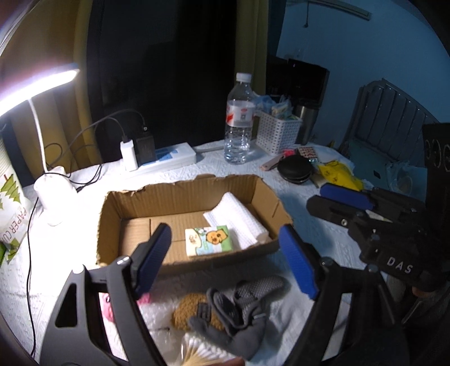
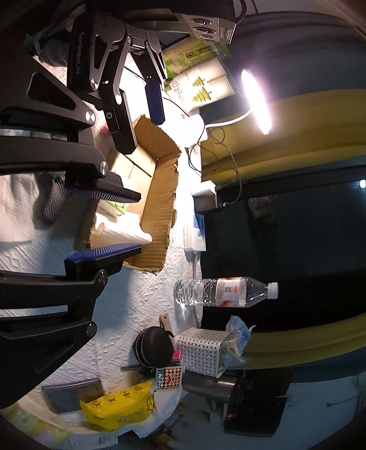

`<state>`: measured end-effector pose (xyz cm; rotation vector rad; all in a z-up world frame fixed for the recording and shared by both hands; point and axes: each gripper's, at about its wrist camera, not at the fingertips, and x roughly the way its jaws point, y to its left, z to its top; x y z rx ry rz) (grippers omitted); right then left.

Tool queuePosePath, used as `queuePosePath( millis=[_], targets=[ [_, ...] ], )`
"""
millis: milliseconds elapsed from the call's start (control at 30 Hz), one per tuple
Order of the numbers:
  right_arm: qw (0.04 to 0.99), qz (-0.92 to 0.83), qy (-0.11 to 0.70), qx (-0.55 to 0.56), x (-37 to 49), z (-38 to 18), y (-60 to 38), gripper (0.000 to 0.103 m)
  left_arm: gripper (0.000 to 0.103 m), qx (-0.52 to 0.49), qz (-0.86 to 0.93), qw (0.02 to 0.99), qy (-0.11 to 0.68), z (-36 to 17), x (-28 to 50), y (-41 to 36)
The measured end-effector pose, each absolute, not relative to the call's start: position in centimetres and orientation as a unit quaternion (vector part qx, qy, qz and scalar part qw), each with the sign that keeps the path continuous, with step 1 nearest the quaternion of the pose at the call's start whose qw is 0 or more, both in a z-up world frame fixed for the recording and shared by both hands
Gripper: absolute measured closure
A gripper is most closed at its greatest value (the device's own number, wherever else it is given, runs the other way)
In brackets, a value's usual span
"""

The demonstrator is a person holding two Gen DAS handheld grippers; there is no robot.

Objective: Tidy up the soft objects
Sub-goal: 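Grasp the bubble wrap with the left tool while the right tool grasps the grey glove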

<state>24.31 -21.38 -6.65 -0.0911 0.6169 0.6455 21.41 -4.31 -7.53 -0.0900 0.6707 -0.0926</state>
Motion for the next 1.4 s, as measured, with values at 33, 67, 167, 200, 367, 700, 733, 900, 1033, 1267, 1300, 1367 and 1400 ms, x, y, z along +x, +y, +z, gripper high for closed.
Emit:
queuePosePath(
  millis=[33, 67, 167, 200, 367, 700, 733, 900, 1033, 1267, 1300, 1367, 1400],
  targets=[
    [0.901, 0.312, 0.297, -0.047, 23.8, -6.5, -21.2, 0.068, 0.011, -0.046, -0.047, 0.943, 0.325, -7.4, 20.8, -4.2],
    [0.901, 0.312, 0.296, -0.049, 23.4, -6.4, -21.1, 0.068, 0.011, -0.049, -0.047, 0.945, 0.319, -7.3, 20.2, -4.1],
    [0.902, 0.312, 0.294, -0.054, 22.1, -6.1, -20.6, 0.067, 0.011, -0.053, -0.047, 0.948, 0.311, -7.1, 18.7, -3.5],
    [0.901, 0.313, 0.294, -0.056, 21.6, -6.0, -20.4, 0.067, 0.011, -0.055, -0.047, 0.948, 0.309, -7.0, 18.2, -3.2],
    [0.902, 0.308, 0.296, -0.059, 19.8, -6.1, -19.6, 0.067, 0.011, -0.054, -0.046, 0.952, 0.298, -7.1, 15.9, -2.3],
    [0.901, 0.301, 0.304, -0.07, 17.3, -6.7, -17.9, 0.066, 0.011, -0.061, -0.047, 0.954, 0.291, -8.1, 13.6, -0.5],
    [0.901, 0.3, 0.305, -0.072, 17.1, -6.8, -17.8, 0.065, 0.011, -0.061, -0.047, 0.954, 0.291, -8.3, 13.3, -0.3],
    [0.897, 0.302, 0.313, -0.077, 16.4, -7.6, -17.2, 0.058, 0.011, -0.064, -0.047, 0.953, 0.293, -9.3, 12.5, 0.4],
    [0.897, 0.295, 0.32, -0.08, 16.4, -8.5, -16.9, 0.058, 0.011, -0.072, -0.042, 0.951, 0.298, -10.4, 12.1, 1.2],
    [0.9, 0.283, 0.324, -0.068, 16.6, -9.7, -16.9, 0.058, 0.011, -0.077, -0.033, 0.947, 0.311, -12.5, 11.5, 2.1],
    [0.9, 0.282, 0.326, -0.066, 16.6, -9.9, -16.9, 0.058, 0.011, -0.078, -0.032, 0.946, 0.314, -12.8, 11.5, 2.2],
    [0.9, 0.28, 0.328, -0.066, 16.6, -10.5, -17.0, 0.058, 0.011, -0.08, -0.029, 0.944, 0.32, -13.4, 11.3, 2.4],
    [0.899, 0.28, 0.33, -0.065, 16.5, -10.7, -17.1, 0.058, 0.011, -0.081, -0.027, 0.942, 0.323, -13.7, 11.2, 2.6]
  ],
)
